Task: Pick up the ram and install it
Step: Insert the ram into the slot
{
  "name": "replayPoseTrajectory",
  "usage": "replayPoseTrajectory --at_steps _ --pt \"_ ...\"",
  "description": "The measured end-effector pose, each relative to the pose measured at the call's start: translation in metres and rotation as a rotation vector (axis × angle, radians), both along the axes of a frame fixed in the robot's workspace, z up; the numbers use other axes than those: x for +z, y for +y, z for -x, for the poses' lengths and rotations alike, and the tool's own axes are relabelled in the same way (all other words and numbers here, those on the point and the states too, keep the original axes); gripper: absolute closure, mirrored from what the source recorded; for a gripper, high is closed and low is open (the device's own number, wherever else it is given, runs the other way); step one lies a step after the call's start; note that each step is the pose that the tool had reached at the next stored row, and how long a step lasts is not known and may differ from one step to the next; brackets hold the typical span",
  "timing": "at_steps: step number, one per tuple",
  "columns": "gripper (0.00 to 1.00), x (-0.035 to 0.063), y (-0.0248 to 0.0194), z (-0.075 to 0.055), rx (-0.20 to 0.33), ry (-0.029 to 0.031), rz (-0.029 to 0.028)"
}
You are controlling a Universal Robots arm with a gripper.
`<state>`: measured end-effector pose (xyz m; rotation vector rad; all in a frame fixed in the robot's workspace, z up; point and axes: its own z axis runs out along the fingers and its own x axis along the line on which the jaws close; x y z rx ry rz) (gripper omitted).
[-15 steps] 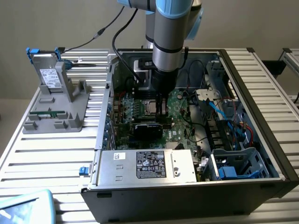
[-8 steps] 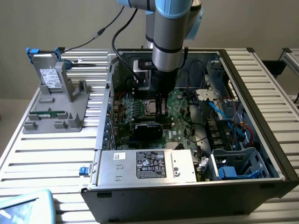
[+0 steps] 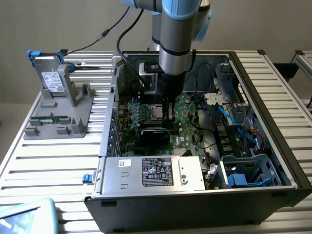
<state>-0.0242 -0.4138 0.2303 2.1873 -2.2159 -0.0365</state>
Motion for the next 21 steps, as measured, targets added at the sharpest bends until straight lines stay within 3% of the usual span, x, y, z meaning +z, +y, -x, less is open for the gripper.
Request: replayPoseTrajectory --at_steps 4,21 --pt "0.87 -0.0004 0.0000 -0.0009 0.000 0.0026 0.0003" --pt "0.87 0.0007 0.0000 -0.0010 0.001 0.0029 0.0041"
